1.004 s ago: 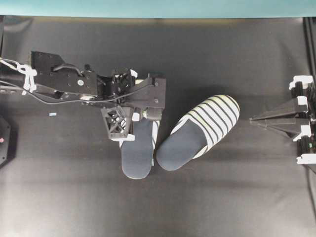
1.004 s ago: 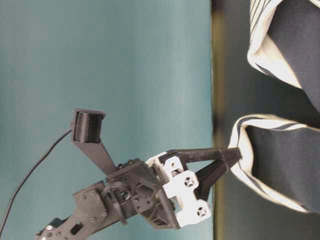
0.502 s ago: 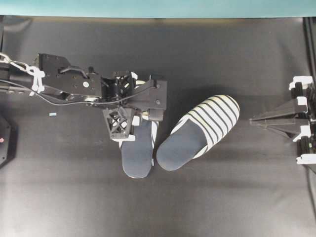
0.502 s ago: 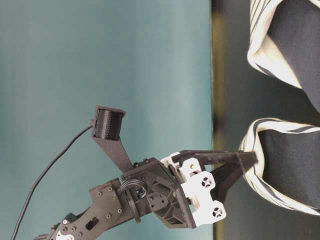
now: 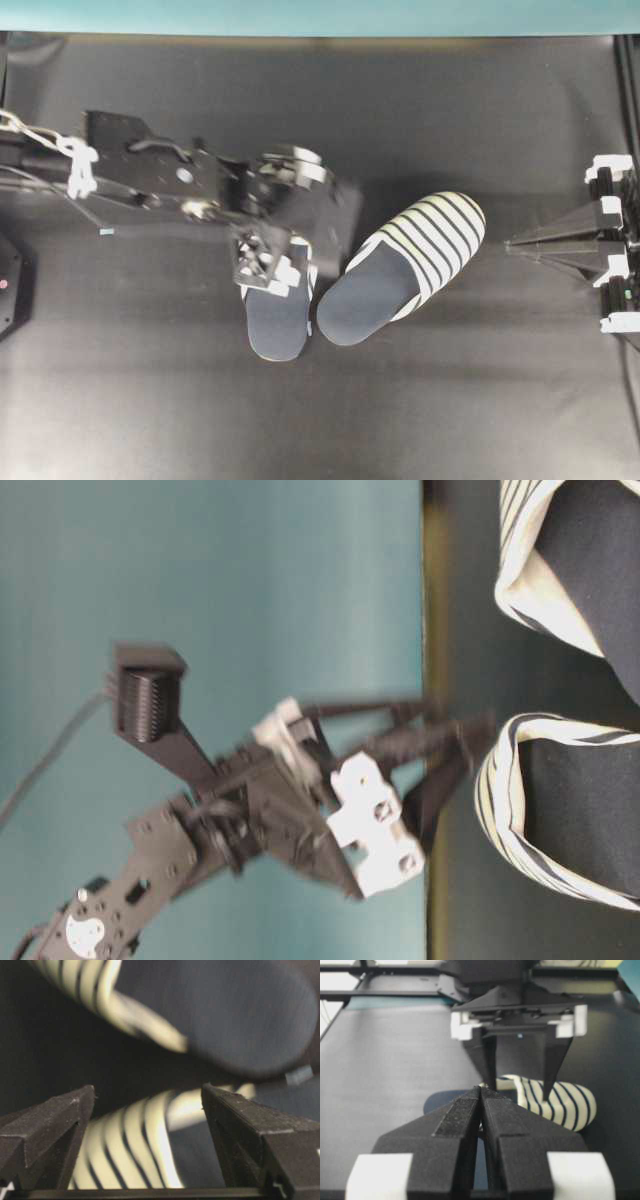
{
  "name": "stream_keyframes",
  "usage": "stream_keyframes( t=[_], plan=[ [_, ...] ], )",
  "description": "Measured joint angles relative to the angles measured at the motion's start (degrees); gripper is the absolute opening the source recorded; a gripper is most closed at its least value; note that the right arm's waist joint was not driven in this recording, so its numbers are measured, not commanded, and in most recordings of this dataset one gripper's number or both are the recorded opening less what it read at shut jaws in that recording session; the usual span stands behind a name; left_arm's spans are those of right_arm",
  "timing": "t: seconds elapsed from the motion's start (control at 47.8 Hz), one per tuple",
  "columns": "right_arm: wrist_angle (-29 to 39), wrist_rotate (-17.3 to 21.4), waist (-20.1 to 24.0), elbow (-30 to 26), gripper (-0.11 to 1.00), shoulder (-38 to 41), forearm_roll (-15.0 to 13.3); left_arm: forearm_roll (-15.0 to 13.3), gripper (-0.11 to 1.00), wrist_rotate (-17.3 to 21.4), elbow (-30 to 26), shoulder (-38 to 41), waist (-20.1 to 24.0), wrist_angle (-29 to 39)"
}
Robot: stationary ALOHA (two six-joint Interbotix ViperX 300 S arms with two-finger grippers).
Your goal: Arrange the slippers with the left arm.
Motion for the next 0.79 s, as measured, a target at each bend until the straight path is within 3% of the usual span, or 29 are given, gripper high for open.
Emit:
stream_keyframes(
  t=[0.188,0.335,0.502,0.628,0.711,0.795],
  plan=[
    [-0.1,0.0,0.0,0.0,0.00,0.0,-0.1,0.0,0.83,16.7,-3.3,5.1,-1.8,-9.5],
    [-0.2,0.0,0.0,0.2,0.00,0.0,0.0,0.0,0.82,24.6,-7.1,10.1,-1.5,-11.1],
    [-0.2,0.0,0.1,0.3,0.00,0.0,-0.1,0.0,0.80,25.7,-12.5,15.4,-1.4,-11.2],
    [-0.1,0.0,0.0,0.4,0.00,0.0,0.0,0.0,0.72,25.3,-16.5,19.2,-1.1,-10.9],
    [-0.1,0.0,0.1,0.5,0.00,-0.1,0.0,0.1,0.56,24.4,-18.5,20.6,-0.8,-9.6],
    [-0.1,0.0,0.1,0.5,0.00,-0.3,-0.1,0.0,0.34,22.4,-19.7,20.9,-0.7,-6.9]
  ],
)
